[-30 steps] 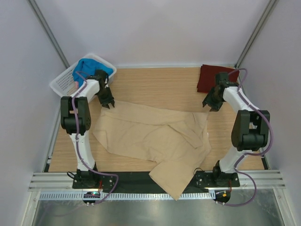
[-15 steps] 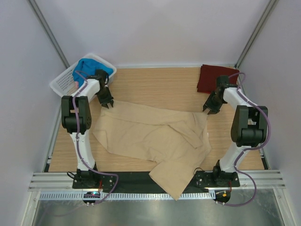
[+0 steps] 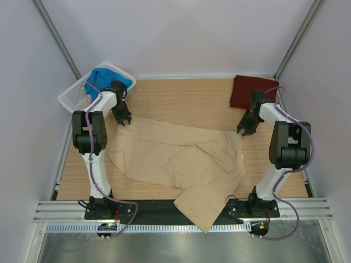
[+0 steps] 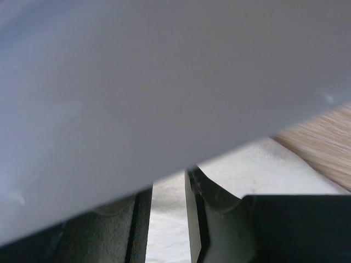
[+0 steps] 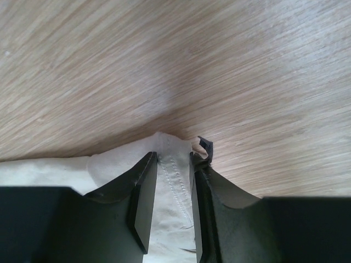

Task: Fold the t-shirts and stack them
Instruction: Fold the tshirt

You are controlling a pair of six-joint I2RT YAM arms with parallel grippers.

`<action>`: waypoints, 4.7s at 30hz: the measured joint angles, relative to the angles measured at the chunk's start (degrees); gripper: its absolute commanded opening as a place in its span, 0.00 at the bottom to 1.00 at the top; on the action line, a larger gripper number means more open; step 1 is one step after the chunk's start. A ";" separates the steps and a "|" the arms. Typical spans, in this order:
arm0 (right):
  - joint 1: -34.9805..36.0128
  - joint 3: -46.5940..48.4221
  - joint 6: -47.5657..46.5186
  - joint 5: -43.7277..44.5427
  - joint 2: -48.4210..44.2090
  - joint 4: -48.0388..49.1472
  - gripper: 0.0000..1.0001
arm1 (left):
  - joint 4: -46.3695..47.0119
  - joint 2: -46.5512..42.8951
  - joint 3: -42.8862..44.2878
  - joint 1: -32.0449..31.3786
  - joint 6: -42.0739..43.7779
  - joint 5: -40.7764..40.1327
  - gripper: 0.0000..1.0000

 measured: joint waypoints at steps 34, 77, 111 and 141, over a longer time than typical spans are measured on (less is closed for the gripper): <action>-4.50 -2.03 0.00 4.02 -0.70 -1.81 0.22 | 2.45 0.09 -1.77 -0.35 -1.53 -3.45 0.32; -0.28 5.79 -6.64 8.26 2.40 -12.66 0.24 | 2.32 0.09 -1.73 -0.35 -1.53 -3.72 0.34; -9.20 1.66 -0.70 1.25 0.59 -8.83 0.15 | 0.79 0.04 -0.83 -0.33 -1.53 -2.38 0.38; -7.13 7.91 -6.51 -1.44 4.66 -13.42 0.38 | -3.61 6.99 10.10 -8.41 9.20 -3.26 0.35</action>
